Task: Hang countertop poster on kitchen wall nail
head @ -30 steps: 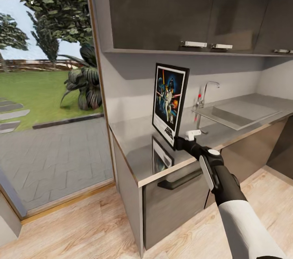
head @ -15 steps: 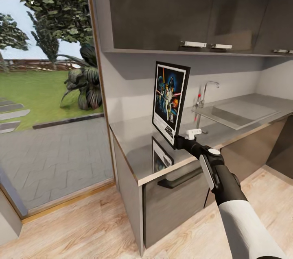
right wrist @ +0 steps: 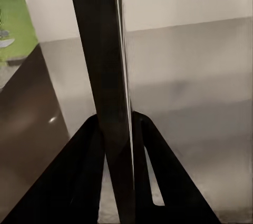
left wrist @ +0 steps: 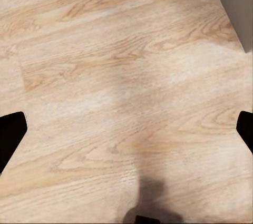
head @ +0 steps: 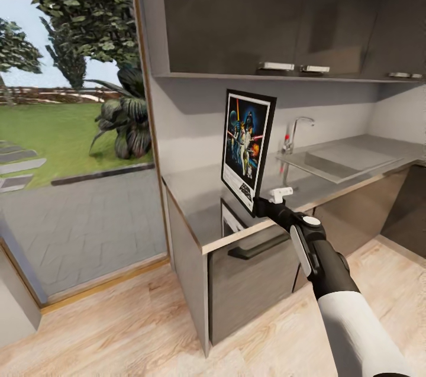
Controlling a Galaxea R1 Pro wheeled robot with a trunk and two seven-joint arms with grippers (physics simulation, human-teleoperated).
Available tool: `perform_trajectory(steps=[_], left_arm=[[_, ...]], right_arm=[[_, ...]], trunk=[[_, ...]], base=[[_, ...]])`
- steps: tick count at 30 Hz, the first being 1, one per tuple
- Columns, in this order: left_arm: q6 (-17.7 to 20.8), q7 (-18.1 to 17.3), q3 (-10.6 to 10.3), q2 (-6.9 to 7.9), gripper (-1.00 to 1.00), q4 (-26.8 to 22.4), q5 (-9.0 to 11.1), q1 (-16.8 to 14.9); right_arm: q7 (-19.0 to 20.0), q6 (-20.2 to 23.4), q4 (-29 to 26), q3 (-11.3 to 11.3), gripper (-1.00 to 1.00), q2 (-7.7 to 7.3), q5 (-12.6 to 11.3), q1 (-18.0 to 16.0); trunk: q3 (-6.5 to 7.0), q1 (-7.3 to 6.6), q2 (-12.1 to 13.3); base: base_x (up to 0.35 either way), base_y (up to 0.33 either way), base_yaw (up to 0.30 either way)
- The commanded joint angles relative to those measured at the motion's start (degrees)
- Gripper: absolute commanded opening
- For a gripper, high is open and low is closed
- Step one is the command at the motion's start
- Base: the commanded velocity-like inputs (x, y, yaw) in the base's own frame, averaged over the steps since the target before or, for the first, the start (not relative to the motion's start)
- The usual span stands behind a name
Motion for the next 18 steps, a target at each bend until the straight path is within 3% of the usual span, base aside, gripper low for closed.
perform_trajectory(steps=[1, 18], left_arm=[[-0.1, -0.1, 0.0, -0.01, 1.0, -0.1, 0.0, 0.0], [-0.1, -0.1, 0.0, -0.01, 1.0, -0.1, 0.0, 0.0]], right_arm=[[0.5, 0.4, -0.1, -0.2, -1.0, 0.07, -0.1, 0.0], [0.7, 2.6, -2.3, -0.2, -1.0, 0.03, -0.2, 0.2]], trunk=[[-0.05, -0.03, 0.0], [-0.05, -0.03, 0.0]], base=[[-0.322, 0.0, 0.0], [-0.332, 0.0, 0.0]])
